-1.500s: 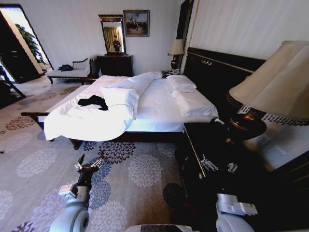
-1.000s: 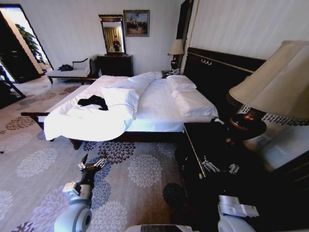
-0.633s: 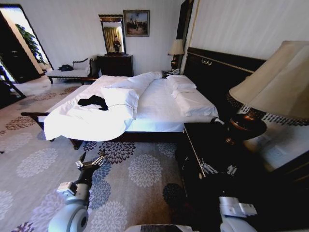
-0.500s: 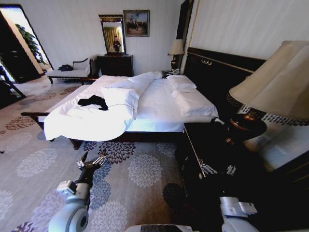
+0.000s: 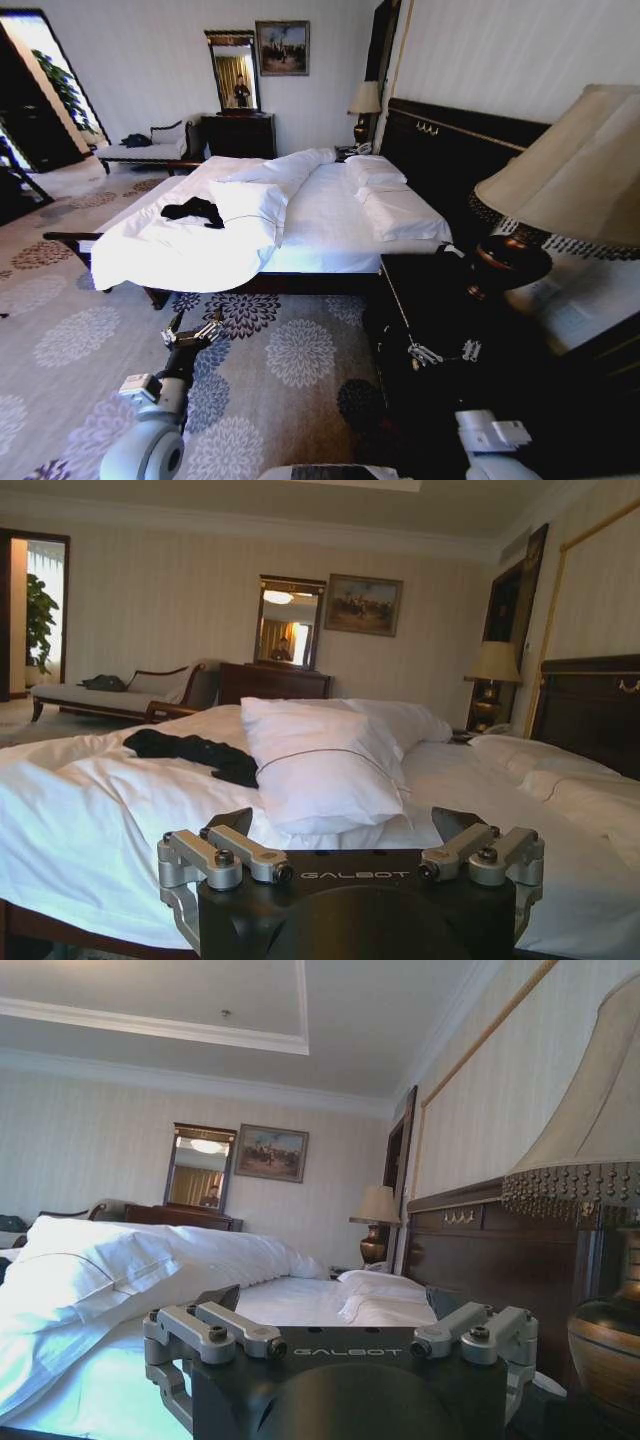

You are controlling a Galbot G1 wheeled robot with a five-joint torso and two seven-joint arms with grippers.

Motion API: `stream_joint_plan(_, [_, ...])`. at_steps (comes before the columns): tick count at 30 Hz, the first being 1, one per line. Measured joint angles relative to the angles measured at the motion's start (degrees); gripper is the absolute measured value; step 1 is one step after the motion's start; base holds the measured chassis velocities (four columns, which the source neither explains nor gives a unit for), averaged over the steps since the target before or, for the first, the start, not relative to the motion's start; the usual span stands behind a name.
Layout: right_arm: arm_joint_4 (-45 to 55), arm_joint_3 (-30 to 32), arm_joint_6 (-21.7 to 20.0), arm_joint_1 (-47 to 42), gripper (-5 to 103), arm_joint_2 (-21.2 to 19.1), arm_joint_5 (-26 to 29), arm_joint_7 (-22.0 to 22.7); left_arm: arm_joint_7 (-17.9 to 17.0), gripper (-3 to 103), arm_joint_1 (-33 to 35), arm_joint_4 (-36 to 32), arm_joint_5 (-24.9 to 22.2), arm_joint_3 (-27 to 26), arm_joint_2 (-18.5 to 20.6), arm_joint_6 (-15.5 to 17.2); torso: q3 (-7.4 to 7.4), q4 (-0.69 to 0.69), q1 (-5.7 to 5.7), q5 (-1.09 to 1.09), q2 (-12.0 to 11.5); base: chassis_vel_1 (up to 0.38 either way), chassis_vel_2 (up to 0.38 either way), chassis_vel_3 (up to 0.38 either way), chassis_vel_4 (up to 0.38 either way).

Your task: Fold the clothes on the bed.

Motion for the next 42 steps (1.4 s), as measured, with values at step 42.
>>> stream_joint_plan(42, [-1.33, -0.85, 0.79, 1.43, 100, 1.71, 0.18, 0.12, -0.13, 100, 0.14, 0.61, 2.36, 0.55, 0.11, -0.60, 0.00, 0.00, 0.01, 0.00, 0.00, -0.086, 0.081, 0.094, -0.086])
